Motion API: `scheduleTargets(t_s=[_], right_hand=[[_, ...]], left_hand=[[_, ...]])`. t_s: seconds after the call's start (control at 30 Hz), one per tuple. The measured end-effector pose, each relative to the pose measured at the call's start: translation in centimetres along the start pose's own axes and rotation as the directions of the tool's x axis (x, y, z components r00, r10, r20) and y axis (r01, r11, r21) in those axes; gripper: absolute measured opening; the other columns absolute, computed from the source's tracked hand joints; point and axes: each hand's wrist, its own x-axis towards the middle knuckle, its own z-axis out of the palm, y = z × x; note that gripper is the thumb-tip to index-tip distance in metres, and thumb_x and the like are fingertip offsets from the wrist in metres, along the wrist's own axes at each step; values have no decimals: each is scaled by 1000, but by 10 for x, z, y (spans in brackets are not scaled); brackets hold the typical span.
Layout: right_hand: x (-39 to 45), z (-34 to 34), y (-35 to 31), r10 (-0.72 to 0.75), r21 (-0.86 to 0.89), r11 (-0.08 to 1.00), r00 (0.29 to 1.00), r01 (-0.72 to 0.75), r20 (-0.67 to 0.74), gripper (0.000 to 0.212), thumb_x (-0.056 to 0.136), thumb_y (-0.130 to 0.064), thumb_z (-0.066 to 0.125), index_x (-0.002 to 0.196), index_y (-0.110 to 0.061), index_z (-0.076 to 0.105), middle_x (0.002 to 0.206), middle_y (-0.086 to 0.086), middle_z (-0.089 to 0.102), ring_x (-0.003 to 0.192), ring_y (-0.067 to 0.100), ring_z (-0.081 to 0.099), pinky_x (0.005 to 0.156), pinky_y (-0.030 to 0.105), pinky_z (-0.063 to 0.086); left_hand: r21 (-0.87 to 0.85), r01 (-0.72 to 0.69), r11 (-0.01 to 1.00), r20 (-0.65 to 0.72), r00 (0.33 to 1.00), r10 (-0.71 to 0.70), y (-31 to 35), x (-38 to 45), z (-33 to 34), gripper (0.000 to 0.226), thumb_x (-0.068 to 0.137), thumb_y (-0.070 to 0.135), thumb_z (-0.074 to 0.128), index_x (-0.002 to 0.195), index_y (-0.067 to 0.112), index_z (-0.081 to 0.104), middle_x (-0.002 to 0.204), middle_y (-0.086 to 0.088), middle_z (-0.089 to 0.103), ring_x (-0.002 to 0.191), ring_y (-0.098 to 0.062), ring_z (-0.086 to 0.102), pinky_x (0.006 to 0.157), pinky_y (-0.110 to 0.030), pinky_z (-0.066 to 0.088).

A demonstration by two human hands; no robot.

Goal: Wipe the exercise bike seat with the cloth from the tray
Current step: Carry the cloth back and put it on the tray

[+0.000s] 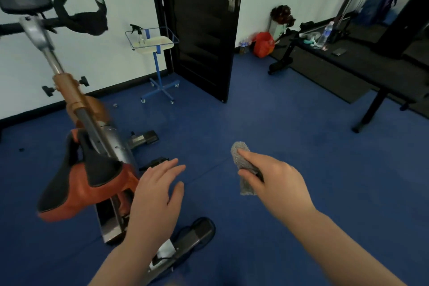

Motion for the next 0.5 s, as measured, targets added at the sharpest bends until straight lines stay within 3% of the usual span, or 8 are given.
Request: scheduleTargets(t_s=[0.17,0.3,0.5], right_hand=[[15,-31,44,-24,-66,997,1000,25,19,34,92,-34,59,126,-38,57,103,-11,70,84,14,65,68,29,52],[45,-36,69,-53,-72,996,998,54,22,38,92,-32,60,129,-39,56,113,-18,68,90,11,66,68,21,46],[112,-35,104,-97,-118,987,992,107,85,39,92,-29,60,129,-39,56,114,-18,67,96,10,65,67,19,40]], left_hand=[[140,-2,990,50,999,-5,29,14,13,33,90,26,51,122,25,59,134,9,53,124,-14,46,109,-40,33],[219,27,975,58,997,-41,38,43,21,33,90,28,51,121,25,60,133,9,54,123,-15,47,109,-36,31],[202,60,978,41,997,-70,52,107,58,32,90,21,56,122,23,60,135,6,53,125,-16,46,111,-35,28]])
